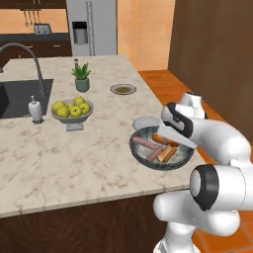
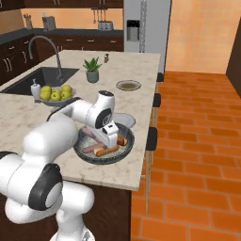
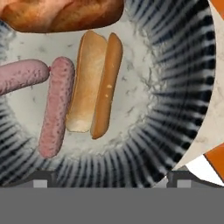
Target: Place one bun and one sausage from the bowl on each plate.
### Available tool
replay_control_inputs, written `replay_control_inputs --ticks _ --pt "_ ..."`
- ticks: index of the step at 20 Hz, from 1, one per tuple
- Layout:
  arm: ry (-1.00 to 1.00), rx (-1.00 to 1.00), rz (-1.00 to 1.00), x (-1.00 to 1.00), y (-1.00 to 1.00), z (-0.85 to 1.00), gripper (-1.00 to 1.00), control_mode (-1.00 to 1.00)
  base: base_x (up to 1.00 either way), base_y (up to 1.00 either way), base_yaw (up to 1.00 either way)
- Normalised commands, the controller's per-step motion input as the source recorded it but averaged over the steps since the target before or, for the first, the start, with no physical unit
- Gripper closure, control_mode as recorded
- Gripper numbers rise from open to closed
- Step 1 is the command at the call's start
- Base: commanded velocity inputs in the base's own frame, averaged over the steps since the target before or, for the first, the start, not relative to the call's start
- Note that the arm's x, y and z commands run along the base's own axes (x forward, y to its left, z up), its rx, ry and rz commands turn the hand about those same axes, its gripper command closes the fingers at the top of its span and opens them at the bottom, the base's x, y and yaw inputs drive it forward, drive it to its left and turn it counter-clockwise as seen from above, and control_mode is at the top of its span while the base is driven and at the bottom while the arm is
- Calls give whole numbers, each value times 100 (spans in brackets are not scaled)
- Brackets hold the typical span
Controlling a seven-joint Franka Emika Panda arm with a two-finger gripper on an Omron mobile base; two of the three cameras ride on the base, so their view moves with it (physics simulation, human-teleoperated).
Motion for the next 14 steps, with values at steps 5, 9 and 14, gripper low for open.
replay_control_inputs --ticks 5,9,14 --pt "0 -7 0 14 0 -45 -100 -100 0 0 0" --pt "4 0 0 29 3 -35 -100 -100 0 0 0" --pt "4 0 0 30 0 -36 -100 -100 0 0 0"
